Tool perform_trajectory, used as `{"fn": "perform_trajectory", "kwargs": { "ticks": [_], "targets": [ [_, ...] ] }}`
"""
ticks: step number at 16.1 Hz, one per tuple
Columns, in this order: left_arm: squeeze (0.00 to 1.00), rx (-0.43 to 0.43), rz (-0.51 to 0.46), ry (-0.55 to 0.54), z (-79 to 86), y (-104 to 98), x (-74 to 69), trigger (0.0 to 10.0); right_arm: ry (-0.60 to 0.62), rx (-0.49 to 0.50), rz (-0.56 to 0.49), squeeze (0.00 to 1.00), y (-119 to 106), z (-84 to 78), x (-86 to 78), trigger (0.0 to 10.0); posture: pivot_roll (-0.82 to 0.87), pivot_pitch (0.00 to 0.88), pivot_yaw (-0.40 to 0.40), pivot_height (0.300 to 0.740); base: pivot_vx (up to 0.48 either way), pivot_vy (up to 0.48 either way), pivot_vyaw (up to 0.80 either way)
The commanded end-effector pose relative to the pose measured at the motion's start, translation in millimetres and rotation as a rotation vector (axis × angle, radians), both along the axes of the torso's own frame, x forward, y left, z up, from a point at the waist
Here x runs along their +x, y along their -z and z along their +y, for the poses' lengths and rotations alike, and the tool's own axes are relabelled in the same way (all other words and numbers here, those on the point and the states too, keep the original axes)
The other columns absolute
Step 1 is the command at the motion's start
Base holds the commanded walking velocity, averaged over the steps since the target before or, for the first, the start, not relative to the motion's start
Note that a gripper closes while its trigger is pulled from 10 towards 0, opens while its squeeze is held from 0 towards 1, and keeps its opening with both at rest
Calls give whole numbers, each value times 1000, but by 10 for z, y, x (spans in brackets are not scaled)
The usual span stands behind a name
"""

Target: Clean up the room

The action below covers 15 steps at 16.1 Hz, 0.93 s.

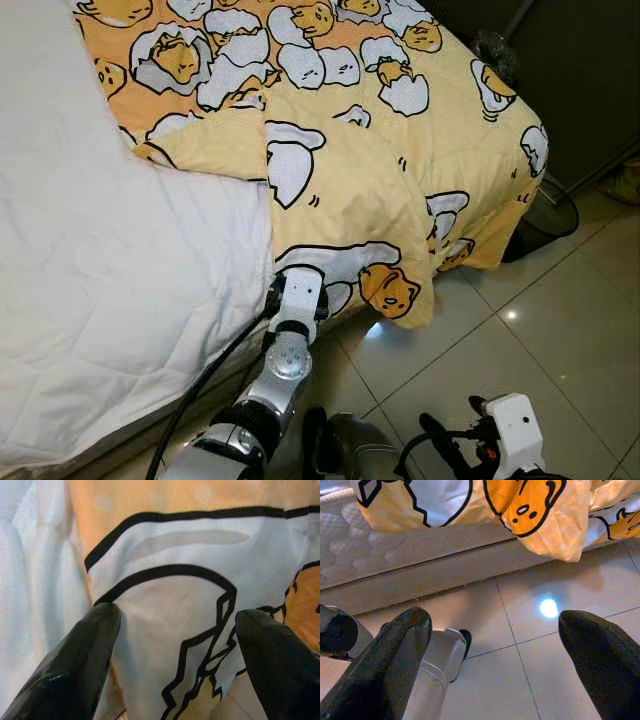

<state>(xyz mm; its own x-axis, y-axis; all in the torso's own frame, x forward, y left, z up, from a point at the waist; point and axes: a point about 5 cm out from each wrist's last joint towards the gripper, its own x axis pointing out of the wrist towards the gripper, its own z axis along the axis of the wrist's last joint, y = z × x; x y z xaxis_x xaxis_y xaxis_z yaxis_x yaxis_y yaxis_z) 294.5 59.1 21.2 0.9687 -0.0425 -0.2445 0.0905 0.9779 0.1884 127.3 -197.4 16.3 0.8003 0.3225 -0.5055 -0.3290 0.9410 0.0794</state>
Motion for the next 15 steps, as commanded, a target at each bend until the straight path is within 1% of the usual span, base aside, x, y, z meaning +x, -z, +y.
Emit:
{"fn": "perform_trajectory", "kwargs": {
  "ticks": [1,2,3,4,8,10,12,13,14,15],
  "targets": [
    [0,2,-10,-9,-43,10,-40,10000,8,-15,15,0,-9,-66,-47,10000,-159,231,-178,732,0,0,0],
    [0,15,-58,-44,18,-47,-3,10000,6,-16,16,0,-14,-69,-56,10000,-160,233,-178,732,0,0,0],
    [0,20,-71,-47,32,-61,3,10000,5,-15,19,0,-17,-70,-60,10000,-160,233,-178,732,0,0,0],
    [0,16,-48,-32,15,-28,-17,10000,3,-13,23,0,-9,-67,-63,10000,-160,233,-178,732,0,0,0],
    [0,5,-9,-21,-53,16,-53,10000,-11,-12,25,0,-18,-54,-76,10000,-164,240,-181,732,0,0,0],
    [0,-9,8,21,-150,24,-76,10000,-12,-15,30,0,-18,-61,-89,10000,-167,243,-185,732,0,0,0],
    [0,-5,49,46,-206,66,-103,10000,-14,-17,32,0,-20,-65,-100,10000,-170,243,-185,732,0,0,0],
    [0,0,146,31,-188,167,-138,10000,-19,-18,35,0,-18,-59,-102,10000,-176,236,-190,732,0,0,0],
    [0,10,188,17,-163,205,-145,10000,-26,-19,38,0,-15,-55,-108,10000,-180,234,-191,732,0,0,0],
    [0,15,201,11,-152,217,-146,10000,-30,-20,39,0,-15,-52,-112,10000,-181,233,-191,732,0,0,0]
  ]
}}
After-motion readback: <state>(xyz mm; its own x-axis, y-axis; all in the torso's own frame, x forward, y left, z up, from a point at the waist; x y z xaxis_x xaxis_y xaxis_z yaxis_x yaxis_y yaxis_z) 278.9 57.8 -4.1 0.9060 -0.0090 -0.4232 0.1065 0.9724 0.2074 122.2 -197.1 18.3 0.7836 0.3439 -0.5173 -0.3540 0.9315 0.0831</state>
